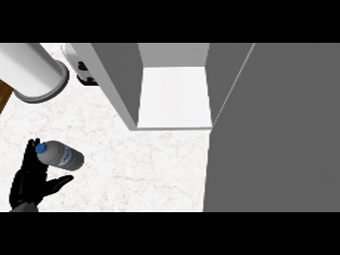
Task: Pick up the bottled water, place it into the cabinet and close the cabinet
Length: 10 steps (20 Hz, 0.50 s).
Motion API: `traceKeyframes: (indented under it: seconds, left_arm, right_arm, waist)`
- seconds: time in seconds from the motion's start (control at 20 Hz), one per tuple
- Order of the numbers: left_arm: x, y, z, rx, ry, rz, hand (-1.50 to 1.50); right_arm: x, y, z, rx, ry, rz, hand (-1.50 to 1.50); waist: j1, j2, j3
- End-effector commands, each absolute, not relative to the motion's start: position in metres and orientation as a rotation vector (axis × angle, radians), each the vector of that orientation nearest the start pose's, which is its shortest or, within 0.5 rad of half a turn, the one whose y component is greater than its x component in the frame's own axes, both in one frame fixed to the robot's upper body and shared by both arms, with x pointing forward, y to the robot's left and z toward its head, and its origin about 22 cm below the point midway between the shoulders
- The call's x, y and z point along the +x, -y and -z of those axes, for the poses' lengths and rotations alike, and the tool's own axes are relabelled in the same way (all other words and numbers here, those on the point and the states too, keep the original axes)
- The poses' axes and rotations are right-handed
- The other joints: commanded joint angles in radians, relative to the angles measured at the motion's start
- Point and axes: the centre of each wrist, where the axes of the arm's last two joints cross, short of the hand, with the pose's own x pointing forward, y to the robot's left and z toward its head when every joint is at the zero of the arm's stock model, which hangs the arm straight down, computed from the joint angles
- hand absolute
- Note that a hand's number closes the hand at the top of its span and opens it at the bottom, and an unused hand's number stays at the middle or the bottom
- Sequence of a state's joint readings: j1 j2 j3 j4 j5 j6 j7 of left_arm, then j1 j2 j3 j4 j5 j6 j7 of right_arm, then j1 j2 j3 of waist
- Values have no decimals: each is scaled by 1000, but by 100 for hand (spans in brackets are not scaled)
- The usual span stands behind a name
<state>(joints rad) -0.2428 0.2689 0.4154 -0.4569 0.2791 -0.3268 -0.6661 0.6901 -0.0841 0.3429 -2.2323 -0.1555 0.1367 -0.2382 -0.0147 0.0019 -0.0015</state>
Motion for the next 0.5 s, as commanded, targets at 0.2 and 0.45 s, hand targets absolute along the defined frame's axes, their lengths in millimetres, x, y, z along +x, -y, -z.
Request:
traceKeyframes:
  seconds: [0.2,0.45]
  left_arm:
    - [214,-368,153,-43,1532,-504,-150]
    - [220,-367,152,-165,1515,-523,-150]
  right_arm:
    - [83,206,-64,333,1808,81,-150]
    - [102,208,-60,322,1829,66,-150]
  waist:
    - [-3,1,0]
    - [-2,3,-1]
